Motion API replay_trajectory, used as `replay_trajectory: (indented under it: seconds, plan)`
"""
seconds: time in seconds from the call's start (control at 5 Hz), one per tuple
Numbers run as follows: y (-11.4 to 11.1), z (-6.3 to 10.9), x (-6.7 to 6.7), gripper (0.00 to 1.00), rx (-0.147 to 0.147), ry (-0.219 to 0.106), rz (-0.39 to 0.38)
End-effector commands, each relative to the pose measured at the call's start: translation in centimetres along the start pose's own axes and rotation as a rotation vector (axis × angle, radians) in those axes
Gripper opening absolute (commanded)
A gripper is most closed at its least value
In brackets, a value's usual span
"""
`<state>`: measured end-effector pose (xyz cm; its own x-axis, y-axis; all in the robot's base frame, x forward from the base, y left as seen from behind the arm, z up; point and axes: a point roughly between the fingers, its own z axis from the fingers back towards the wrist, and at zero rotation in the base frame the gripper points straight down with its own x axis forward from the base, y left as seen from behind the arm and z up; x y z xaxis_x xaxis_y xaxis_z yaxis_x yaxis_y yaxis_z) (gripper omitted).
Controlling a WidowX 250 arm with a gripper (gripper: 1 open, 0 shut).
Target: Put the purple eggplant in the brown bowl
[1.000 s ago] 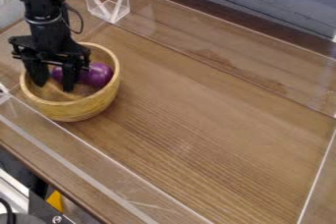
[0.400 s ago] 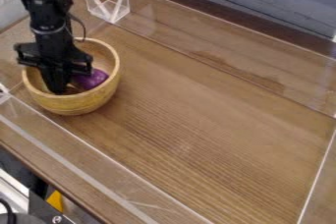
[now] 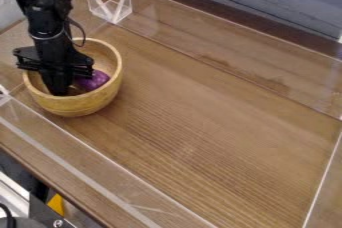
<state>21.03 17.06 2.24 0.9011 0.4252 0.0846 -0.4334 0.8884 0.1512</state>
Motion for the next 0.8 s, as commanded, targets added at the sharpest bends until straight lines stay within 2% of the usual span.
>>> replay_trajectory:
  seconds: [0.0,0.4,0.6]
  plan:
    - [-0.44,-0.4,-0.38,0.0,0.02,0.003,0.005]
    - [-0.6,-0.61,-1.2,0.0,0.043,0.004,0.029]
    - [-0.23,-0.78,-1.31,0.0,0.052,0.0,0.011]
